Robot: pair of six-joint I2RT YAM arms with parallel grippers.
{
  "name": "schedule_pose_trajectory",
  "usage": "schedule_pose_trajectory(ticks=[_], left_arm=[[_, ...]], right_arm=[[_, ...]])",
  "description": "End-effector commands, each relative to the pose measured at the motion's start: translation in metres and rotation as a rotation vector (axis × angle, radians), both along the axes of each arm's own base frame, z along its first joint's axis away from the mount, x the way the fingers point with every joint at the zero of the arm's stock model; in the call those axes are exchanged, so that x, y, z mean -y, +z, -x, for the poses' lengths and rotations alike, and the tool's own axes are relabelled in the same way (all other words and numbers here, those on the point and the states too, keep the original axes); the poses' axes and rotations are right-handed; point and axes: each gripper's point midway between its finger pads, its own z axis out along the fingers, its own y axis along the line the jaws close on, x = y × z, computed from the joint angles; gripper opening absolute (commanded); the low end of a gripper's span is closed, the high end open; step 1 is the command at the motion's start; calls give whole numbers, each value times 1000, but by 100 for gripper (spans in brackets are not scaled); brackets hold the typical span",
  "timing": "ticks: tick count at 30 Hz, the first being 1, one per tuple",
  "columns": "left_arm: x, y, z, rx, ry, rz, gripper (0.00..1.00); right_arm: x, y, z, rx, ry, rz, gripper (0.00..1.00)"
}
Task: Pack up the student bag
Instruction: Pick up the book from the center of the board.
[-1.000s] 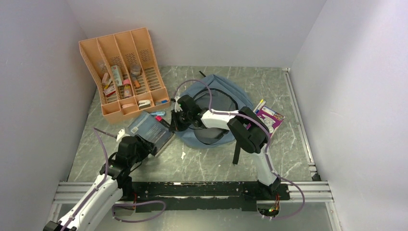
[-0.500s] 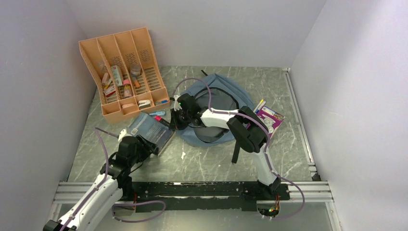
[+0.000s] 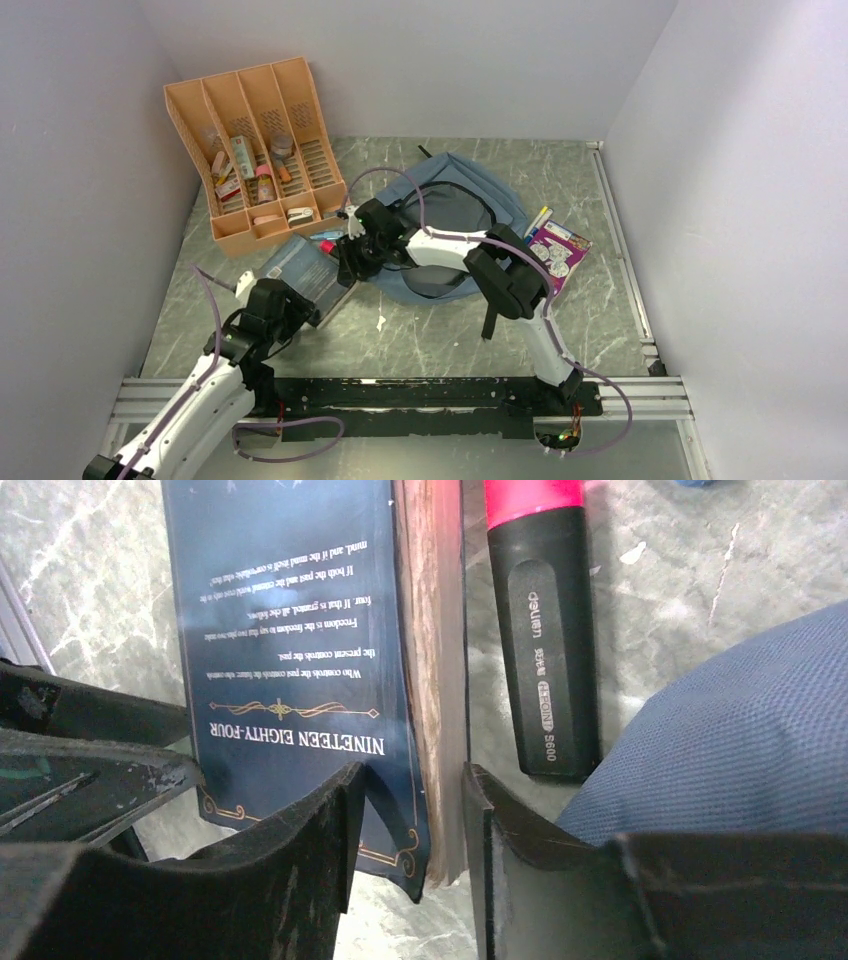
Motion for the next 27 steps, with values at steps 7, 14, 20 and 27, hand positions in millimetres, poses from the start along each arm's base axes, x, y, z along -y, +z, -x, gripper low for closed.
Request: schedule_pose_trajectory(ticks=[7, 14, 20, 27], left_arm=[[-8, -21, 13, -109, 40, -34, 71], [-6, -31, 20, -129, 32, -17, 80], [-4, -31, 21, -120, 25, -2, 83], [7, -34, 17, -99, -16, 37, 82]], right_arm=[[69, -109, 53, -195, -27, 365, 0], [89, -133, 52, -257, -70, 390, 0], [110, -149, 47, -265, -109, 452, 0], [126, -159, 49, -312, -140, 457, 0]])
